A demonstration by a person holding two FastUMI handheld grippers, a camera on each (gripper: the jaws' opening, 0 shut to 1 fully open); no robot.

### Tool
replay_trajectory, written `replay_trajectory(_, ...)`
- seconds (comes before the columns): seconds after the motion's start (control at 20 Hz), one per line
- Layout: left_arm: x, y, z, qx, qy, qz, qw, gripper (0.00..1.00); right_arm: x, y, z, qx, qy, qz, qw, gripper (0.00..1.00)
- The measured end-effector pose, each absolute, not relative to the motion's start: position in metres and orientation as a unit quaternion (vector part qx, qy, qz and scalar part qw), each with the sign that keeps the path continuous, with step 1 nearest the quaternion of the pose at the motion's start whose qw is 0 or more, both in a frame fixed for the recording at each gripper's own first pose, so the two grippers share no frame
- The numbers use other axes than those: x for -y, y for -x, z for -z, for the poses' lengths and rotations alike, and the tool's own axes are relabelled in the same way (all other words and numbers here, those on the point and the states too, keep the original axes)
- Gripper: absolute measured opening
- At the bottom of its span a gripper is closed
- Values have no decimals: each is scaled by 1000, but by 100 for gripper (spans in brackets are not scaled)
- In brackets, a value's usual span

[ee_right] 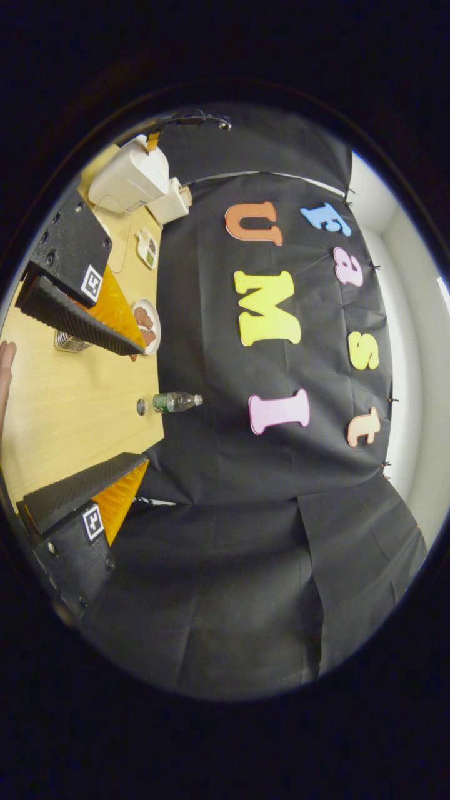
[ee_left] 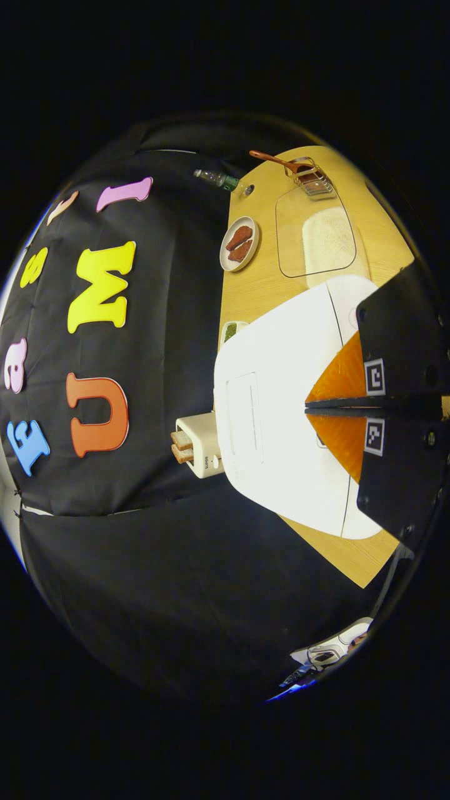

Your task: Close the left gripper, press the button to open the rice cooker; take a wooden spoon from the chopstick holder with the right hand, scoop a spoonful of rice and pour it into the rice cooker, then put the wooden spoon back into the chopstick holder.

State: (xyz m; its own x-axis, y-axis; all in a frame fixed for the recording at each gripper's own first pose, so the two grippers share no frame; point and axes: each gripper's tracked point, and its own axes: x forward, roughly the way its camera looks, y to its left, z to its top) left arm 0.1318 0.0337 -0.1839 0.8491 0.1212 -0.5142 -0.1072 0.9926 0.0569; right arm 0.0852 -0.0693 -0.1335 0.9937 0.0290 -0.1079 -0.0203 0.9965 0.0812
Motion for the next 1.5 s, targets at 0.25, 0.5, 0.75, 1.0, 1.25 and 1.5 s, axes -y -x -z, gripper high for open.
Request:
replay_trajectory(0.25, -35, -134, 177, -242, -16, -57, 969, 0, 62, -83, 143, -59, -25, -22, 998, 100)
replay_trajectory(0.5, -40, -133, 138, -192, -15, -59, 979, 1, 56, -86, 157, -68, -9, -24, 997, 100)
replay_trajectory(0.75, -43, -111, 104, -149, -21, -63, 987, 14, 36, -97, 175, -72, -1, -47, 996, 100)
replay_trajectory(1.0, -14, -64, 93, -137, -15, -15, 990, 84, 0, -114, 195, -85, -10, -84, 993, 100)
replay_trajectory(1.25, -12, -19, 73, -82, -23, -32, 996, 97, -38, -136, 216, -97, -17, -116, 988, 100)
replay_trajectory(1.5, -1, 35, 66, -20, -35, -28, 999, 96, -53, -183, 249, -117, -14, -112, 987, 100)
